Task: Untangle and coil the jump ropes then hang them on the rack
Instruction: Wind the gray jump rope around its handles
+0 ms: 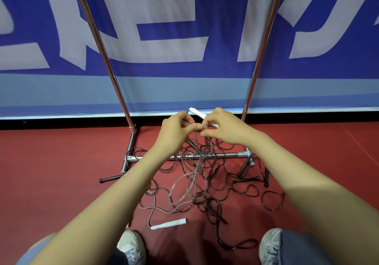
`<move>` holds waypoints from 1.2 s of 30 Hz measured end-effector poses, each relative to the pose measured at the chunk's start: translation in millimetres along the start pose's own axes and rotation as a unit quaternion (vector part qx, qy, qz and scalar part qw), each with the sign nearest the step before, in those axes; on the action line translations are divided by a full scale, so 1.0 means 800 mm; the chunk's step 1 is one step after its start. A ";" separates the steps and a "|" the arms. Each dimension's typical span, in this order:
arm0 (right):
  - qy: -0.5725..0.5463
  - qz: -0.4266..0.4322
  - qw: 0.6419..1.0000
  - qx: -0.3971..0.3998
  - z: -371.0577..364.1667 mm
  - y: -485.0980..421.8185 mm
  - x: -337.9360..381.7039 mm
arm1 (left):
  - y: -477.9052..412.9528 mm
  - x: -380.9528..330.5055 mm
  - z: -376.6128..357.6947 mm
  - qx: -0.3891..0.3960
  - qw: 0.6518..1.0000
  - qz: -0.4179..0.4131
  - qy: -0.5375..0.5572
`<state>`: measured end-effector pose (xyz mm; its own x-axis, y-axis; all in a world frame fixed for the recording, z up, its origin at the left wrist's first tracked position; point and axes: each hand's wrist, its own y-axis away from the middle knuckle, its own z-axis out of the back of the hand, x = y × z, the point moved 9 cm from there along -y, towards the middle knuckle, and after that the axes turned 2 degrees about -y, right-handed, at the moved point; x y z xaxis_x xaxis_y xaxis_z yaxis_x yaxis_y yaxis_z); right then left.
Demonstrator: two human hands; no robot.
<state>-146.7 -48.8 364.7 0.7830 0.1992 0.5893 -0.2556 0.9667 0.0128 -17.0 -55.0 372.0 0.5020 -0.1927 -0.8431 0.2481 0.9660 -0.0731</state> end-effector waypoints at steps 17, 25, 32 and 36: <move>-0.046 -0.009 0.999 -0.024 0.019 0.005 0.005 | -0.002 0.002 -0.007 0.051 0.987 0.018 0.151; -0.050 -0.112 0.981 -0.150 0.071 0.011 -0.052 | 0.005 0.090 -0.019 0.167 0.967 0.110 -0.156; -0.018 -0.061 0.998 0.009 0.021 0.009 -0.024 | -0.006 0.002 0.007 0.002 0.999 -0.014 -0.039; -0.026 0.003 0.999 0.019 0.003 0.001 0.003 | 0.000 -0.024 -0.008 -0.002 0.997 -0.043 0.057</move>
<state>-146.2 -48.0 368.2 0.7512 0.1944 0.6308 -0.2816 0.9587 0.0398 -32.1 -50.2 384.8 0.3819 -0.2553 -0.8882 0.2829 0.9473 -0.1506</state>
